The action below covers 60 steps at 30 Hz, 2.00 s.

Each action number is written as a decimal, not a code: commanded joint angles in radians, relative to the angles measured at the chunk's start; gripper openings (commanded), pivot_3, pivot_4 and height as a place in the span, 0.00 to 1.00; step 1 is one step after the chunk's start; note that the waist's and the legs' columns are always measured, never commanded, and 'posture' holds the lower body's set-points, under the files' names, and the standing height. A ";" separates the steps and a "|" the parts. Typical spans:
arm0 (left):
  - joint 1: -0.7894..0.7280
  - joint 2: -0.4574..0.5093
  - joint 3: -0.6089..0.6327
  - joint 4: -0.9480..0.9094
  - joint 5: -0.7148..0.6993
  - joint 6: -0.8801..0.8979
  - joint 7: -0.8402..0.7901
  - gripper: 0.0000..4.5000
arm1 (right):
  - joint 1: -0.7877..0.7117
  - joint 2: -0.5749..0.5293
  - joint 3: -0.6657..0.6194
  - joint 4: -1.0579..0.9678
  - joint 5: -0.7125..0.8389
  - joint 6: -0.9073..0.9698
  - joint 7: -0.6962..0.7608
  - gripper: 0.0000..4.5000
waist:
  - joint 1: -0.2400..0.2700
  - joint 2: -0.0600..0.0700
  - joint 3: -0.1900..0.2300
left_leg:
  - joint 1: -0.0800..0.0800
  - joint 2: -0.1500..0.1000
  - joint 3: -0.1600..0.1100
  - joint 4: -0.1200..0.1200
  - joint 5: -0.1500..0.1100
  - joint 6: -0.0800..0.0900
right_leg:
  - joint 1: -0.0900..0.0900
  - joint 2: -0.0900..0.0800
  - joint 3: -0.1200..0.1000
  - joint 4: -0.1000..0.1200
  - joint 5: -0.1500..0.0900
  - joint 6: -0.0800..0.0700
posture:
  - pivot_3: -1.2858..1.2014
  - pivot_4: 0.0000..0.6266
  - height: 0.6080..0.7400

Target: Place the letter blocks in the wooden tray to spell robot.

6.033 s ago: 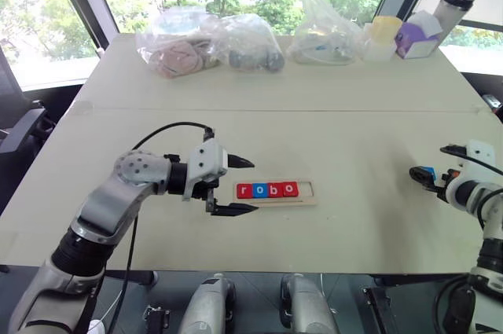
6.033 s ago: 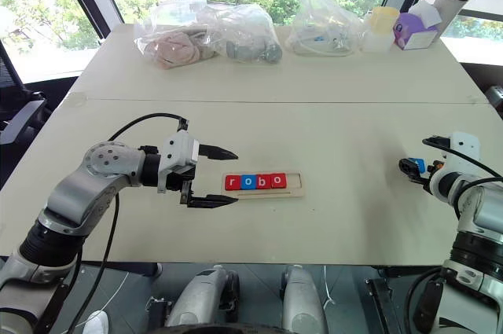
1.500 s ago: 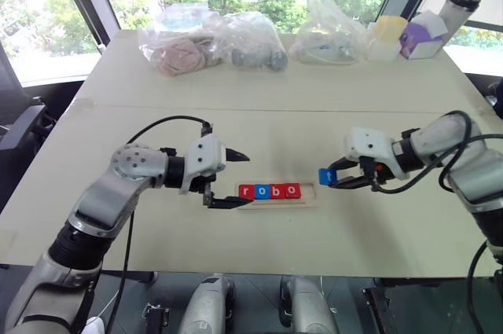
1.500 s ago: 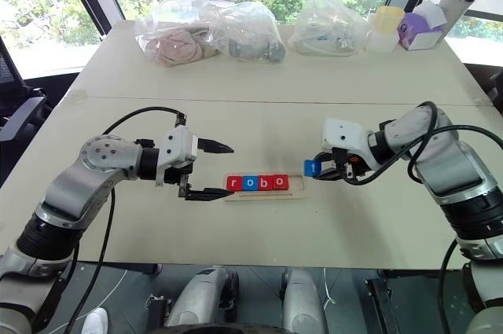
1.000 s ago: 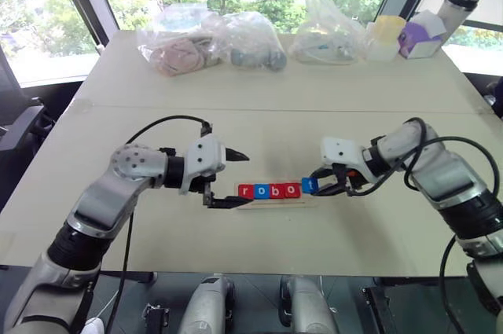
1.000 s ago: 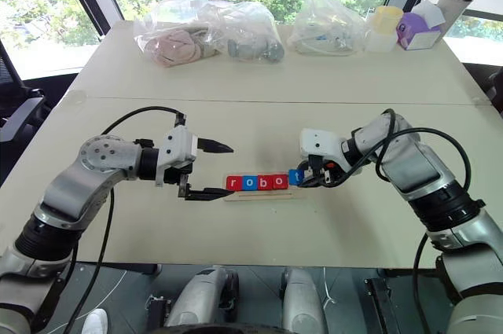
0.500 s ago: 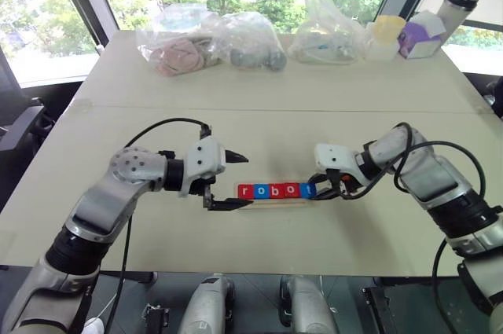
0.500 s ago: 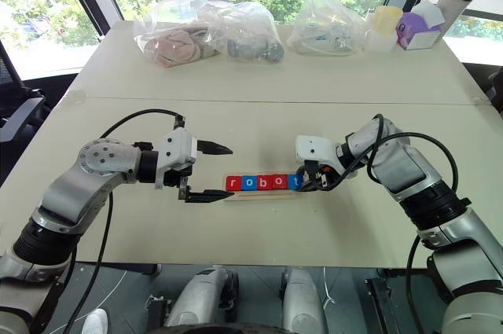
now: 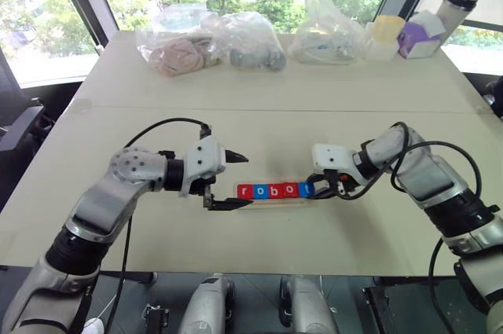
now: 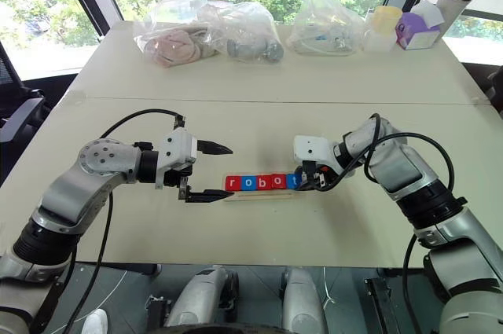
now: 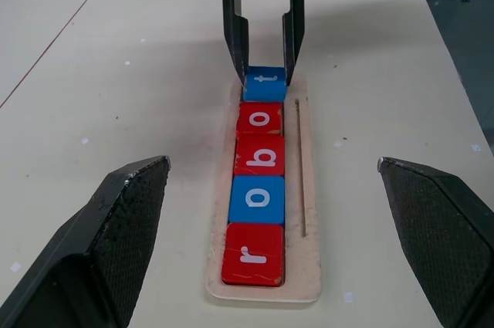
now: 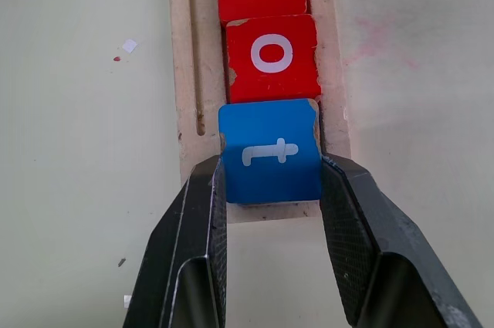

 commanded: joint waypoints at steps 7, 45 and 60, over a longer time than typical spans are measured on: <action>-0.003 0.005 0.026 -0.040 -0.018 -0.001 0.003 1.00 | -0.024 0.006 -0.012 0.005 -0.008 -0.004 0.008 0.25 | 0.000 0.000 0.000 | 0.000 0.000 0.000 0.000 0.000 0.000 | 0.000 0.000 0.000 0.000 0.000 0.000 | 0.52 0.24 1.00; -0.016 -0.003 0.017 -0.026 -0.015 -0.009 -0.004 1.00 | 0.000 -0.035 -0.108 -0.128 0.026 0.112 -0.064 0.99 | 0.001 0.000 0.000 | 0.000 0.000 0.000 0.000 0.000 -0.001 | 0.000 0.000 0.000 0.001 0.000 0.000 | 0.52 0.24 1.00; -0.014 0.001 0.019 -0.029 -0.012 -0.009 -0.006 1.00 | -0.004 0.021 -0.077 0.051 -0.042 -0.012 -0.145 0.99 | 0.000 0.000 0.000 | 0.000 0.000 0.000 0.000 0.001 -0.001 | 0.000 0.000 0.000 0.001 0.000 0.000 | 0.52 0.24 1.00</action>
